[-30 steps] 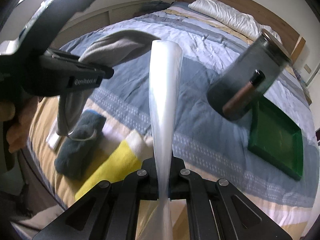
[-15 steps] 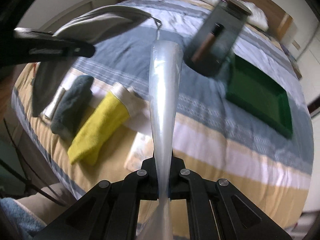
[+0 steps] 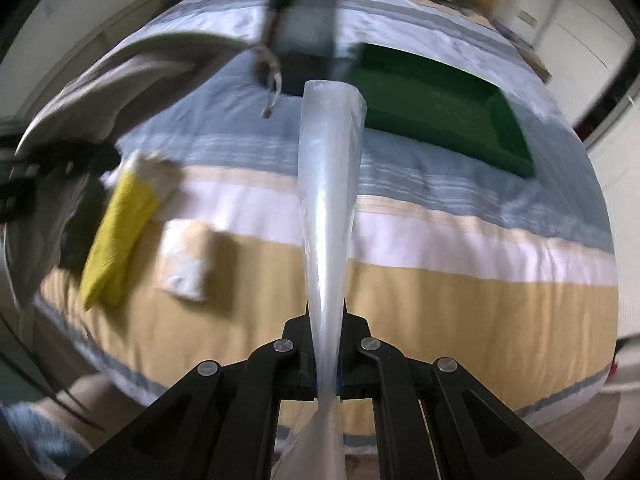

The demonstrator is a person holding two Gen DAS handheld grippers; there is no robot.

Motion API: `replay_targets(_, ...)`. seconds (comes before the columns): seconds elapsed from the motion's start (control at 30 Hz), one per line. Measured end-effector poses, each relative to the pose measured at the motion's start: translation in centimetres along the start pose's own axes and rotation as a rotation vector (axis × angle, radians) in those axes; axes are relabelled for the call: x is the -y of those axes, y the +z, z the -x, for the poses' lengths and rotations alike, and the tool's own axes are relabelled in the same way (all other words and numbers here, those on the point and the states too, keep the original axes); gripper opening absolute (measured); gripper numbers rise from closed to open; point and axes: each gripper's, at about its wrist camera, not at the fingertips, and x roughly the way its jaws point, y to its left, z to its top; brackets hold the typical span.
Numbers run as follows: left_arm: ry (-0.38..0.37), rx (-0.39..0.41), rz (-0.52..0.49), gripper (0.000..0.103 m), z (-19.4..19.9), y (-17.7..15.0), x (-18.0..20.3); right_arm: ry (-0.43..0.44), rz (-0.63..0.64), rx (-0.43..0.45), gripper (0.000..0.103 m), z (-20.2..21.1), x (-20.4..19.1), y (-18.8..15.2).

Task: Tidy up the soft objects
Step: 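Lift the eye mask with the left gripper while the right gripper lifts the tube toward the green tray, then lower the eye mask with the left gripper while the right gripper lowers the tube into the tray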

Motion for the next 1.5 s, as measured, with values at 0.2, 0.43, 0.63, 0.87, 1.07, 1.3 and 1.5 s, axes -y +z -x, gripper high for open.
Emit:
replay_targets(0.2, -0.015, 0.048, 0.048, 0.012, -2.2, 5.2, 4.4, -0.043, -0.040, 0.069, 0.004, -0.5, 6.6, 2.3)
replay_targets(0.43, -0.001, 0.117, 0.113, 0.012, -4.4, 12.1, 7.2, -0.073, -0.063, 0.180, 0.004, -1.7, 12.9, 8.4)
replay_targets(0.63, 0.058, 0.173, 0.175, 0.012, -7.6, 18.3, 7.3, -0.086, -0.081, 0.264, 0.004, -4.1, 16.8, 14.1)
replay_targets(0.87, 0.115, 0.191, 0.249, 0.012, -12.3, 23.7, 4.9, -0.054, -0.145, 0.319, 0.004, -8.2, 19.5, 19.1)
replay_targets(1.07, 0.154, 0.182, 0.279, 0.012, -16.3, 26.6, 4.1, -0.050, -0.162, 0.321, 0.004, -12.9, 20.5, 22.1)
replay_targets(1.3, 0.197, 0.170, 0.317, 0.013, -19.3, 27.9, 3.4, -0.090, -0.143, 0.288, 0.004, -18.2, 19.9, 25.9)
replay_targets(1.5, 0.220, 0.152, 0.333, 0.013, -20.6, 27.8, 3.7, -0.091, -0.158, 0.244, 0.004, -21.2, 19.8, 27.0)
